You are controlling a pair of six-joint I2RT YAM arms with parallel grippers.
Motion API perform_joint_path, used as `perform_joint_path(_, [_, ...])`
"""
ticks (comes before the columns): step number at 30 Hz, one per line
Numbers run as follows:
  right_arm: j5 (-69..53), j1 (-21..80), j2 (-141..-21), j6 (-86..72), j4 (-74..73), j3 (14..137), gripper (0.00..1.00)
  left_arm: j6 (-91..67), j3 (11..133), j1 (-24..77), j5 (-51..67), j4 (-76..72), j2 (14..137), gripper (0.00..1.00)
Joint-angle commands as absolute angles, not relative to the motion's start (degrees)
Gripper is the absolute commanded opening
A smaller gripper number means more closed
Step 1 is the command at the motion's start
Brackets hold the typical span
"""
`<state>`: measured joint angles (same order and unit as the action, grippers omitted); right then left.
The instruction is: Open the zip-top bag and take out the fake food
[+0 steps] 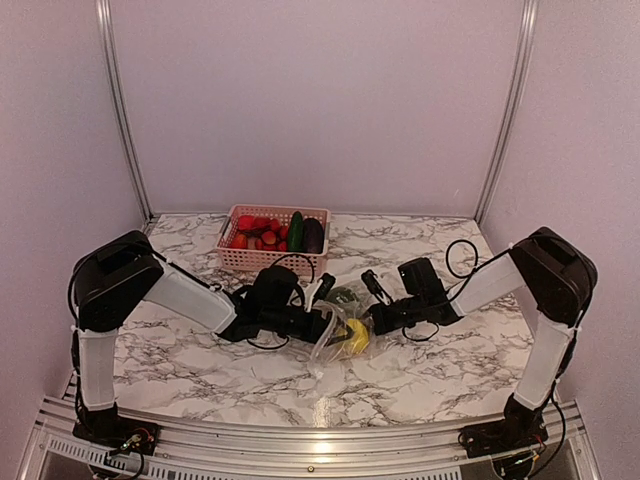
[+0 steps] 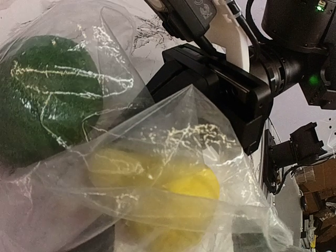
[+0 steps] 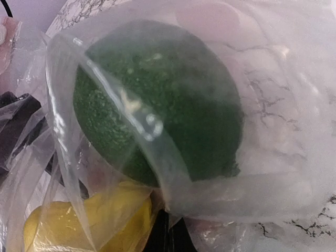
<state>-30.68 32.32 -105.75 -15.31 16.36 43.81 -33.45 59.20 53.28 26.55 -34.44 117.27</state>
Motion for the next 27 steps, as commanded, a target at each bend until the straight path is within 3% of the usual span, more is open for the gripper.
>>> perform_joint_path(1, [-31.44,34.60,-107.14,-18.29,15.90,43.82,0.00,-31.58,63.70,54.18,24.75,-29.88,121.36,0.78])
perform_joint_path(7, [-33.16,34.58,-106.97,-20.43,18.97,42.26,0.00,-29.11,67.78,55.10,19.60,-22.14,124.51,0.78])
perform_joint_path(17, [-27.69,31.78,-107.00,-19.03,16.82,38.97,0.00,-30.07,53.37,52.38,20.44,-28.44,113.29,0.53])
perform_joint_path(27, [-24.72,29.11,-106.26,-20.04,16.26,37.49,0.00,-31.01,41.56,49.62,21.69,-36.11,106.06,0.51])
